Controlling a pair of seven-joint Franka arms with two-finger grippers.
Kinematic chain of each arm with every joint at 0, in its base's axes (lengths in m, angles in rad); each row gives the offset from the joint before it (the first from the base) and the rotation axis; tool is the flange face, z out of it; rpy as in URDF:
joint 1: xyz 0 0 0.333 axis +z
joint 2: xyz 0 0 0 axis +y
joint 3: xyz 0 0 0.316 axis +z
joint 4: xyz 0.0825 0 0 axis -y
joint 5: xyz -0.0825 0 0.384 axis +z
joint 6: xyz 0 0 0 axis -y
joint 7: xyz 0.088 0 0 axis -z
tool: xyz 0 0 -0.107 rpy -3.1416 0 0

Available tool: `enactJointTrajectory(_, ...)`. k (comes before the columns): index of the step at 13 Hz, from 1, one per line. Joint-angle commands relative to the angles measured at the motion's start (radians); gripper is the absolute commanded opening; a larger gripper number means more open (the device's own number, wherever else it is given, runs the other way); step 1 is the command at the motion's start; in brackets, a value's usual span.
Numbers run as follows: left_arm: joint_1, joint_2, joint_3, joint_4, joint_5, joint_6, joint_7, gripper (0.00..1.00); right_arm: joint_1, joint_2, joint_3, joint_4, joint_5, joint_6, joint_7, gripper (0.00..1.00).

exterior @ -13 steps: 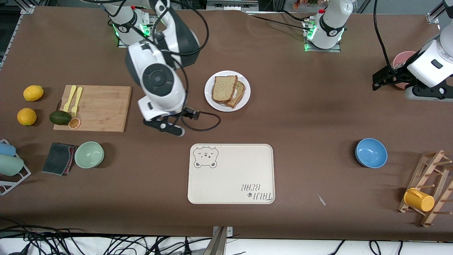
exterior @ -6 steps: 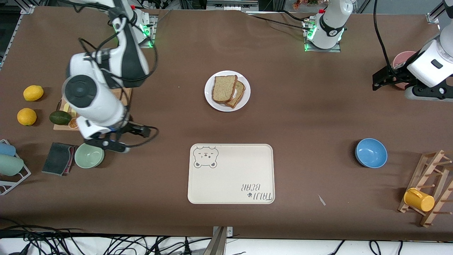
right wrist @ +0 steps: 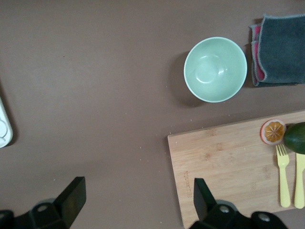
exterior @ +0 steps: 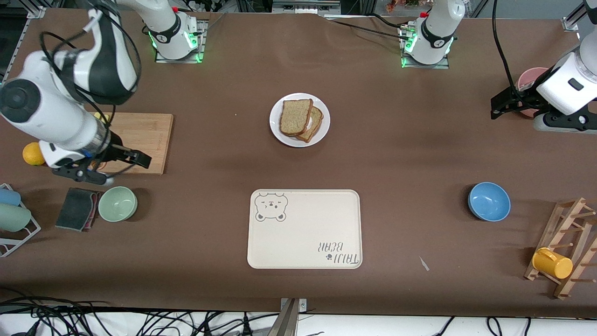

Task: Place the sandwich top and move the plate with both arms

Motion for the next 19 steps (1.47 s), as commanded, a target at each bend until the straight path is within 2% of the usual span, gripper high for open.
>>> enactJointTrajectory(1, -0.005, 0.008, 0.001, 0.026, 0.015, -0.02, -0.008, 1.0, 0.019, -0.087, -0.04, -0.032, -0.006, -0.053, -0.097, 1.0)
enactJointTrajectory(3, -0.005, 0.008, 0.001, 0.026, 0.015, -0.02, -0.008, 1.0, 0.019, -0.144, -0.065, -0.031, -0.024, -0.1, -0.146, 1.0)
enactJointTrajectory(5, -0.005, 0.008, 0.001, 0.026, 0.015, -0.02, -0.01, 1.0, 0.02, -0.19, -0.059, -0.031, -0.09, -0.125, -0.149, 1.0)
enactJointTrajectory(8, -0.005, 0.008, 0.001, 0.026, 0.015, -0.02, -0.01, 1.0, 0.023, -0.234, -0.056, -0.027, -0.13, -0.168, -0.152, 1.0)
enactJointTrajectory(9, -0.005, 0.008, 0.001, 0.026, 0.015, -0.02, -0.008, 1.0, 0.029, -0.251, -0.05, -0.027, -0.153, -0.179, -0.159, 1.0)
enactJointTrajectory(11, -0.005, 0.008, 0.001, 0.026, 0.015, -0.02, -0.01, 1.0, 0.029, -0.282, 0.001, -0.029, -0.188, -0.191, -0.148, 1.0)
enactJointTrajectory(14, -0.005, 0.008, 0.002, 0.026, 0.015, -0.02, -0.01, 1.0, 0.027, -0.285, 0.002, -0.024, -0.2, -0.196, -0.146, 1.0)
enactJointTrajectory(19, -0.005, 0.008, 0.002, 0.026, 0.015, -0.02, -0.01, 1.0, 0.018, -0.212, -0.002, 0.081, -0.191, -0.203, -0.163, 1.0)
